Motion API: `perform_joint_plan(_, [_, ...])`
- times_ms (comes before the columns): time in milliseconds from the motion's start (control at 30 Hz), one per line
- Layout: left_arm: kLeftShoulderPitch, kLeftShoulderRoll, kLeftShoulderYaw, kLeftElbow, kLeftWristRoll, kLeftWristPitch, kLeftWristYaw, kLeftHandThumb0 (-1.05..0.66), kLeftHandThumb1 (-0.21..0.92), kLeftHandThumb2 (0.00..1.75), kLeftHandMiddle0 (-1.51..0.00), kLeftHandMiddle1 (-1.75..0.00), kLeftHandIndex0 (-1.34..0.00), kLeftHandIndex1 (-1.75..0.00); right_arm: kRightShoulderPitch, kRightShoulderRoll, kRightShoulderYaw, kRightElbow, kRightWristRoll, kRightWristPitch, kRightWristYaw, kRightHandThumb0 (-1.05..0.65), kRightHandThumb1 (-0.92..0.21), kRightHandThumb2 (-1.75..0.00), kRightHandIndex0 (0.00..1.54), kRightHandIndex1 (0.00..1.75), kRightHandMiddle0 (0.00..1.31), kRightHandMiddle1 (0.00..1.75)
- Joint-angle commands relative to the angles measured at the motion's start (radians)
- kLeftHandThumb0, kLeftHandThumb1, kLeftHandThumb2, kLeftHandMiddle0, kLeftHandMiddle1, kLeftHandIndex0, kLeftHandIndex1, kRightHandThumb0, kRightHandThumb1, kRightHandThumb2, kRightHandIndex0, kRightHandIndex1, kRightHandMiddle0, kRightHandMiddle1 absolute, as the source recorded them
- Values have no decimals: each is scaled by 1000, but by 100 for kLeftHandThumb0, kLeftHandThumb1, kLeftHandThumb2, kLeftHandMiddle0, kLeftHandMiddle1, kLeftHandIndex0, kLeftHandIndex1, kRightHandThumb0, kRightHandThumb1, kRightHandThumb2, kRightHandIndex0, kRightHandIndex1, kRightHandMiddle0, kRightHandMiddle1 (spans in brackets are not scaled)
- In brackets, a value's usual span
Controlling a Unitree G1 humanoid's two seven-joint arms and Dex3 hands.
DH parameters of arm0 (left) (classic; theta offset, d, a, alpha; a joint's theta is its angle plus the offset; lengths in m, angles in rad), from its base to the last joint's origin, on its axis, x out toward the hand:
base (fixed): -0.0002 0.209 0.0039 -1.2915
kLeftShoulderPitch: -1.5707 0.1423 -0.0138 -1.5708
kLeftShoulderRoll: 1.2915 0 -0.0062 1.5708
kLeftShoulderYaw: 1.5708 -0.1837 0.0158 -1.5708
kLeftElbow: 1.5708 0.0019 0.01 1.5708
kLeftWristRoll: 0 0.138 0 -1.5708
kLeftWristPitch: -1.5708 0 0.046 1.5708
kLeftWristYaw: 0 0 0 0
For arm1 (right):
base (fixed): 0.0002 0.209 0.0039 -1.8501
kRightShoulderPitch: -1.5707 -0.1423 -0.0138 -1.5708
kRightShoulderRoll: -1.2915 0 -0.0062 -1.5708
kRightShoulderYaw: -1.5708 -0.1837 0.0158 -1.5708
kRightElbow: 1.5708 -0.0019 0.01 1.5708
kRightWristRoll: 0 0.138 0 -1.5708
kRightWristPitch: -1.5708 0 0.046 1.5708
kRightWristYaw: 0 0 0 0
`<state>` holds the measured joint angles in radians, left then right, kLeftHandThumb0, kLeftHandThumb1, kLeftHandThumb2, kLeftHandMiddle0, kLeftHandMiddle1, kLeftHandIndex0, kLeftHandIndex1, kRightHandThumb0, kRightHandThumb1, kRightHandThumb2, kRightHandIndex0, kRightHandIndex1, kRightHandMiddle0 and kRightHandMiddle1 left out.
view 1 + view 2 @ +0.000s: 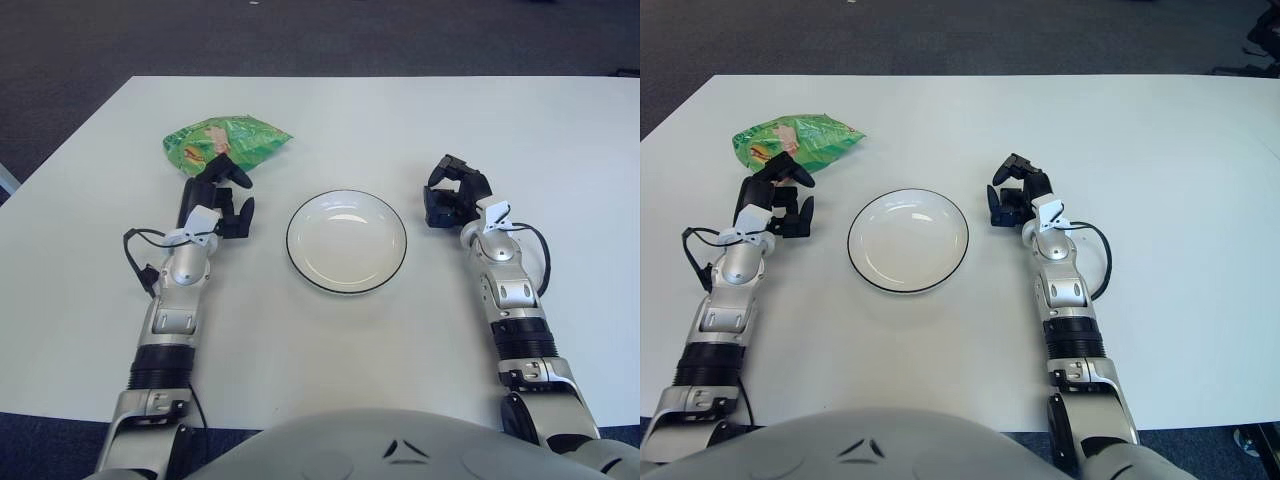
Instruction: Put the snack into the plate.
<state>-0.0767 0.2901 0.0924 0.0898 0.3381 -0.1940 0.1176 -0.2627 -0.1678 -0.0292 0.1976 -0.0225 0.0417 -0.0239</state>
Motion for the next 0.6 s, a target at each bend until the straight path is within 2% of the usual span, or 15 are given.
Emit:
perform_joint_plan(0, [52, 33, -15, 22, 85, 8, 48, -54, 19, 148, -138, -175, -72, -175, 54, -3, 1, 66, -23, 55, -1, -51, -24, -141, 133, 175, 68, 175])
perform_joint_plan(300, [60, 116, -25, -41, 178, 14, 52, -53, 20, 146, -137, -175, -71, -175, 56, -3, 4, 64, -22, 55, -6, -51, -24, -141, 134, 175, 68, 175])
perform_joint_plan(433, [70, 155, -17, -66, 182, 7, 29, -52, 21, 144, -136, -175, -70, -175, 59, -1, 6, 58, -23, 57, -9, -51, -24, -141, 133, 175, 68, 175])
perform_joint_plan(567, [68, 209, 5, -45, 167, -33, 14, -52, 23, 143, -136, -175, -69, -175, 60, -2, 9, 55, -26, 60, -10, -51, -24, -141, 133, 175, 68, 175])
